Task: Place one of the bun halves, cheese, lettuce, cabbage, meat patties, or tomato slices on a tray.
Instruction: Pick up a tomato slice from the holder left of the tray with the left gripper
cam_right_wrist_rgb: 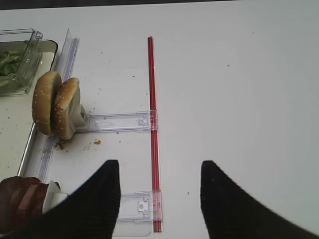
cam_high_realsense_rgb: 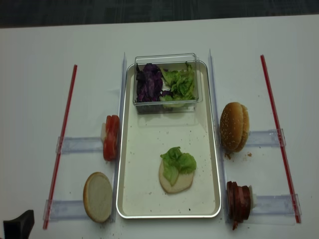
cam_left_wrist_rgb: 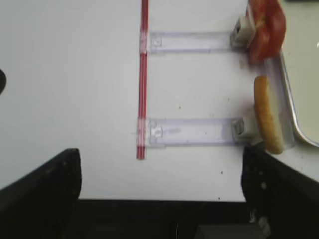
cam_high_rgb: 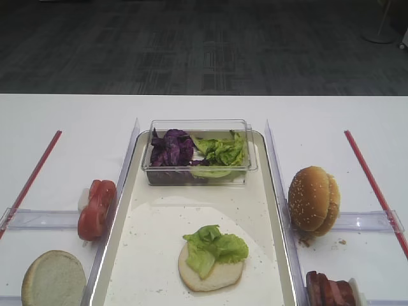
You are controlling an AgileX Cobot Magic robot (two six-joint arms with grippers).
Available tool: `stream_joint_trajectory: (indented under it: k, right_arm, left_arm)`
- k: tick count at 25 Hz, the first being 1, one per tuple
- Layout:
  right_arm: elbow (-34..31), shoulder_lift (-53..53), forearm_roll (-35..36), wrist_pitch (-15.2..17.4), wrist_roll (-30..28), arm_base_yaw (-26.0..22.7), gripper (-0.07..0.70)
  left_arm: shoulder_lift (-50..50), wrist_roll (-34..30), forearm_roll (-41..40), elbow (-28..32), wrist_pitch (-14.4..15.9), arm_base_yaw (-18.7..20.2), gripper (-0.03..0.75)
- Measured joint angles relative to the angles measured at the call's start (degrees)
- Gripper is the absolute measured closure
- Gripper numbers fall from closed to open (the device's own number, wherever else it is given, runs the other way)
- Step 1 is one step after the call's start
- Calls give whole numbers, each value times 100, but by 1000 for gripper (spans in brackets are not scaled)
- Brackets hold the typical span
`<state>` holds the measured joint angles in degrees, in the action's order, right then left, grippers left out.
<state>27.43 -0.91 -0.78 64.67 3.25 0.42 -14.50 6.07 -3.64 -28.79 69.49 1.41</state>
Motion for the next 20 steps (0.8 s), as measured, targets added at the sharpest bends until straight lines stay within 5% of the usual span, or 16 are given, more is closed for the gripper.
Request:
stream_joint_trajectory:
  k: [11, 20]
  right_arm:
    - [0, 0, 0, 0, 0, 0, 286]
    - [0, 0, 0, 0, 0, 0, 294]
  left_arm:
    - [-2973, 43, -23, -62, 79, 0, 118]
    - [-3526, 43, -23, -66, -16, 0, 118]
